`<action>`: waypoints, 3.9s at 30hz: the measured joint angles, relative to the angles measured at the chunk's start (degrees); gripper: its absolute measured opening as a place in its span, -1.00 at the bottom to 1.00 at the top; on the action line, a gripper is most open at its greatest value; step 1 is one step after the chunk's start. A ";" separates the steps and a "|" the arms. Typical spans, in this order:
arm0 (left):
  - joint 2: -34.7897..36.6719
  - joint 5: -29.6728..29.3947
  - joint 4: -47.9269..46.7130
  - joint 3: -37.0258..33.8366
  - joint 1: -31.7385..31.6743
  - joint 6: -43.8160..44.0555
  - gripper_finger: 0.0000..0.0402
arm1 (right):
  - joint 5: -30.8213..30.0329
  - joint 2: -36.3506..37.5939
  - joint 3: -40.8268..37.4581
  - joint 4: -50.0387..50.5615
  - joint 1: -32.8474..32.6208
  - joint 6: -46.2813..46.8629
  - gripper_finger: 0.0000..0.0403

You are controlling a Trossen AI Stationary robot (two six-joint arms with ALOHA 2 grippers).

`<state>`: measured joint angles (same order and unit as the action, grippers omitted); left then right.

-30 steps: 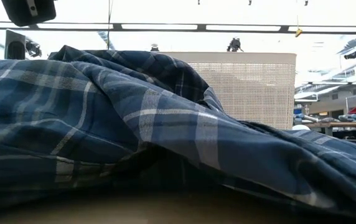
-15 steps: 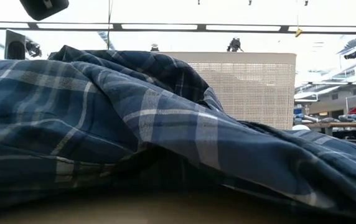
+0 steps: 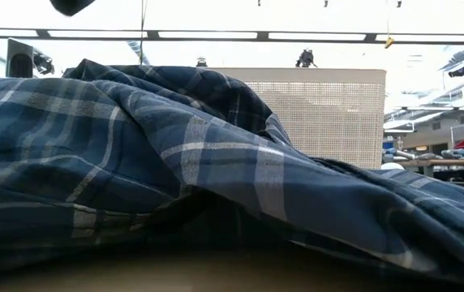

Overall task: Sort clothes
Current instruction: Put the blue long sleeve polo into the white laundry bin

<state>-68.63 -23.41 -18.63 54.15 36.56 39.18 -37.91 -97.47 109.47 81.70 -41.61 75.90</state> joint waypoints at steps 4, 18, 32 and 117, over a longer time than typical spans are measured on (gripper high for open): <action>-5.35 0.60 -2.51 0.02 -0.43 0.51 0.26 | 0.07 0.00 0.00 0.83 -0.36 0.08 0.15; -29.83 8.66 -1.79 0.43 -8.87 -2.18 0.21 | 1.60 0.00 0.00 4.37 -1.09 0.76 0.15; -19.84 15.74 -16.59 15.82 -14.06 -4.87 -0.97 | 0.50 0.14 -5.01 7.28 -4.38 7.97 0.14; -57.26 27.61 -31.37 60.67 -59.49 7.88 -0.34 | 6.16 45.92 -88.52 -75.86 -1.24 -5.07 0.14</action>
<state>-125.89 4.20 -50.00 114.83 -22.94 47.05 -31.75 -51.55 20.95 5.84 -42.85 70.83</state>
